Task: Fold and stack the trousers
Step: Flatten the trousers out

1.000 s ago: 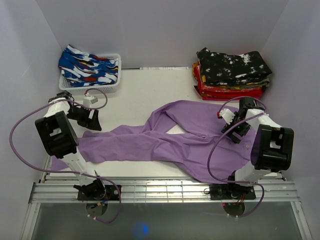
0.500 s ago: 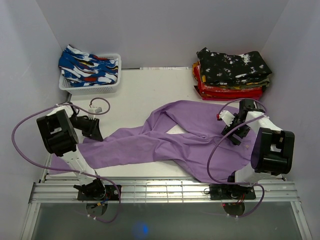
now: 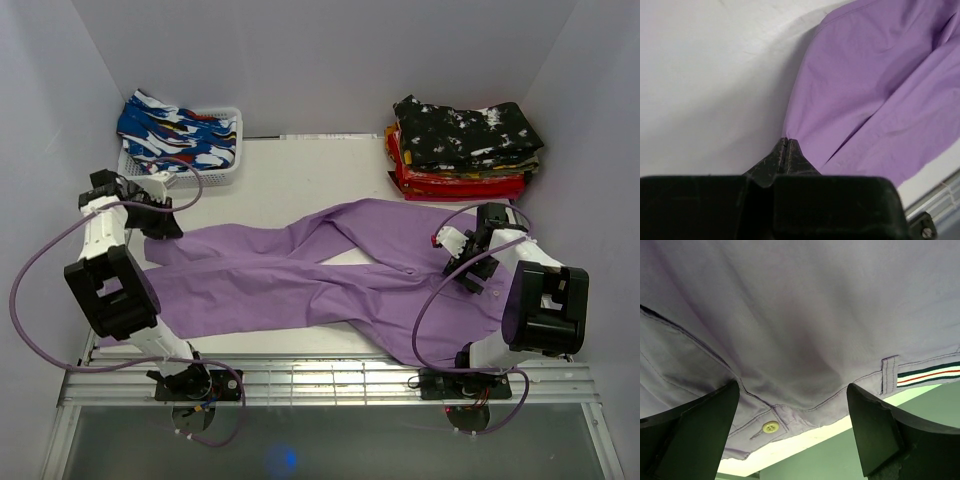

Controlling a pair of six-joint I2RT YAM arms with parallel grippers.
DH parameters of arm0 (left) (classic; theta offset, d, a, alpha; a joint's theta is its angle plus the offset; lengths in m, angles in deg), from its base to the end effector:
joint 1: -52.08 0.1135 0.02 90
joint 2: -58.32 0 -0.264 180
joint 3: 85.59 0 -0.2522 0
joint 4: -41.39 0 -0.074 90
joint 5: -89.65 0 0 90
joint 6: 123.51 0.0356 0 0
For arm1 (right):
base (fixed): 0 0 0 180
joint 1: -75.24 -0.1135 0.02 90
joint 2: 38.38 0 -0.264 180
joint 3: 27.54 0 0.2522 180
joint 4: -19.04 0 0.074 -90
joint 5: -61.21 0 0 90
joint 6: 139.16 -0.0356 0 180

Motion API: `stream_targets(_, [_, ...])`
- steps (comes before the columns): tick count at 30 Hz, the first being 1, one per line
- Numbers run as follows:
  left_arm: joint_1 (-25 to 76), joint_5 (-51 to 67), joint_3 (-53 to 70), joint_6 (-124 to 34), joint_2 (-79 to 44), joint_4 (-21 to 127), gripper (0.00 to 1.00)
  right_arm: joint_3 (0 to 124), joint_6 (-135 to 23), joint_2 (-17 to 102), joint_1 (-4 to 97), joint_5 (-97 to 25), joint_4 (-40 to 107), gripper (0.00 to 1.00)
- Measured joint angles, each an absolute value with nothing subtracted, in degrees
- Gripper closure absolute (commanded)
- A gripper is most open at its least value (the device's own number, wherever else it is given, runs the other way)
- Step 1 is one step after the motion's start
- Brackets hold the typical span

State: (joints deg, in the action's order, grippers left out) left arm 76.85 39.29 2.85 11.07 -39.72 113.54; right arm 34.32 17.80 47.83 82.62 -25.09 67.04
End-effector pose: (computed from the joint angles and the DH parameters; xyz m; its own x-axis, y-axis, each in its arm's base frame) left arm 0.3069 0.1166 0.2470 -0.7804 0.2352 -0.5794 0.4764 0.8239 -0.3071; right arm 0.2630 -0.0364 0.1686 -0.5057 -0.8605 -0.0621 -0.8119 0.4990 -0.3031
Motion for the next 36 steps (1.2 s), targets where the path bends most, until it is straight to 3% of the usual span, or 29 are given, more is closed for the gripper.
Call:
stream_targets(7, [79.5, 30.4, 6.8, 6.5, -28.6, 95.0, 1.00, 34.0, 19.5, 47.7, 82.6, -23.9, 66.3, 0.07])
stream_targets(13, [79.9, 23.4, 10.0, 4.6, -30.1, 83.0, 1.00, 33.1, 21.4, 46.8, 82.6, -22.9, 65.4, 0.07])
stream_targets(16, [79.9, 23.1, 9.3, 3.2, -34.3, 79.1, 0.81, 32.6, 22.5, 46.4, 82.7, -22.7, 64.9, 0.07])
stream_targets(17, [79.9, 23.1, 8.6, 2.4, -36.2, 78.4, 0.68, 32.5, 22.8, 46.3, 82.7, -22.7, 64.9, 0.07])
stream_targets(20, [79.9, 22.8, 5.8, -0.1, -41.6, 76.3, 0.50, 32.5, 23.3, 46.3, 82.7, -22.6, 64.7, 0.07])
stream_targets(21, [80.0, 22.5, 4.5, -1.0, -43.2, 75.9, 0.38, 32.5, 23.3, 46.3, 82.7, -22.6, 64.7, 0.08])
stream_targets(22, [80.0, 22.1, 3.3, -2.0, -44.7, 75.2, 0.36, 32.5, 23.3, 46.3, 82.7, -22.7, 64.8, 0.08])
stream_targets(30, [80.2, 22.2, -1.0, -4.4, -44.3, 77.0, 0.34, 43.2, 20.2, 46.4, 82.8, -29.2, 73.2, 0.10])
stream_targets(36, [79.9, 28.4, 2.2, -5.6, -40.9, 83.3, 0.39, 50.8, 15.0, 44.1, 82.7, -36.8, 77.0, 0.06])
